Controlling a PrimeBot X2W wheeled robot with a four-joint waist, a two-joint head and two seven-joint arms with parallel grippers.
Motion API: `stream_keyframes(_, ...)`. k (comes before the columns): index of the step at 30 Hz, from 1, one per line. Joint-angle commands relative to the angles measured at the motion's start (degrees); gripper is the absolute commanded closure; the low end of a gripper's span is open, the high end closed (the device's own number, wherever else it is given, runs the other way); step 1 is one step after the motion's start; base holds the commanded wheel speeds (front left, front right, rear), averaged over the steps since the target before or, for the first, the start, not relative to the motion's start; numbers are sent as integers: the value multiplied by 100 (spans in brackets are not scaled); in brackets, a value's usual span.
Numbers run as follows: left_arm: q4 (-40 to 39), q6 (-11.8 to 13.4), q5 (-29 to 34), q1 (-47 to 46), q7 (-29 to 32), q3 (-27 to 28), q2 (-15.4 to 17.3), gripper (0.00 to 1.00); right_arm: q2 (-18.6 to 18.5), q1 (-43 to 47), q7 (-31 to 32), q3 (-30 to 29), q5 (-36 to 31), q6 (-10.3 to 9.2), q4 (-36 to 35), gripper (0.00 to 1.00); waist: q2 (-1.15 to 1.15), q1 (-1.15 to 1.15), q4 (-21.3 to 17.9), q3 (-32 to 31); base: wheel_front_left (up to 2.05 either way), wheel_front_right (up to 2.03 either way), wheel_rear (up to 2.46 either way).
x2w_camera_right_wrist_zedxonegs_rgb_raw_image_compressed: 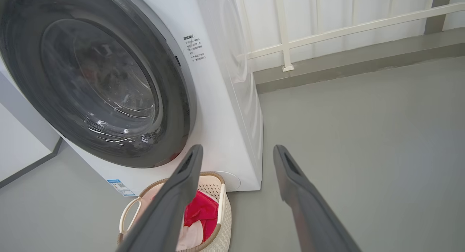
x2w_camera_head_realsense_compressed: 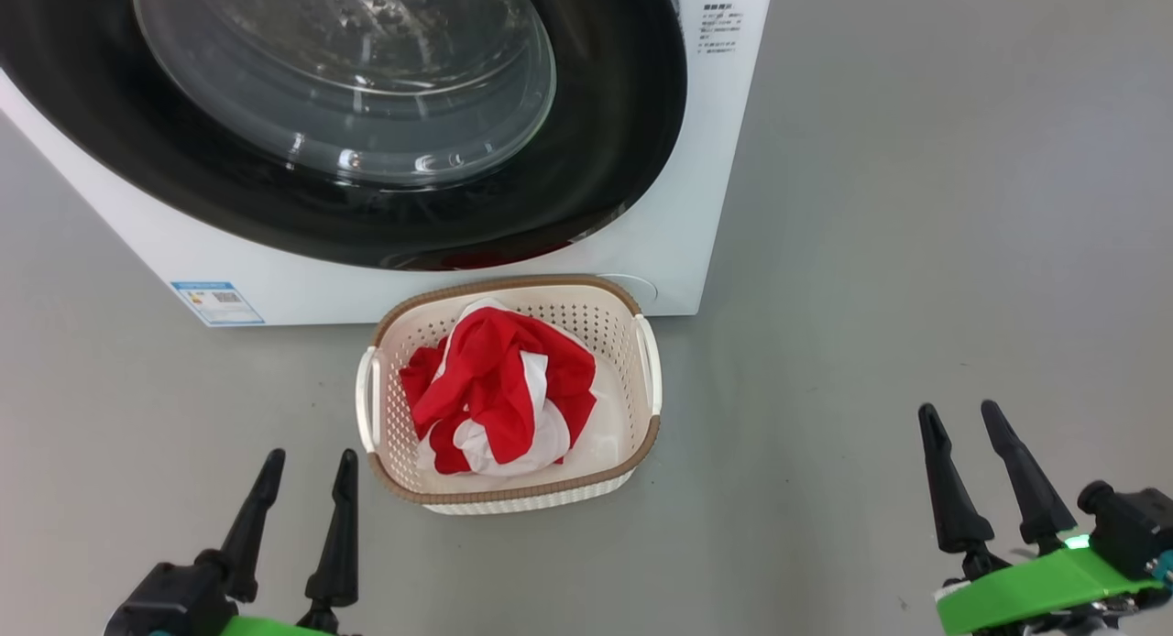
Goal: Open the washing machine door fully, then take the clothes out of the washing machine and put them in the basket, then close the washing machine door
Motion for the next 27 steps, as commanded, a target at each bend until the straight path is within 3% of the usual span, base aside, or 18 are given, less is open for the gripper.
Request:
stream_keyframes(1,-167,-32,38,17,-70,215,73,0,-42,74,-32,50,-35,-6,-150,0,0,0,-27,-39,0,0,0)
stream_keyframes(27,-199,-32,21,227,-70,301,23,0,65,308,-32,-85,-49,-6,-155,0,0,0,13,-162,0,0,0)
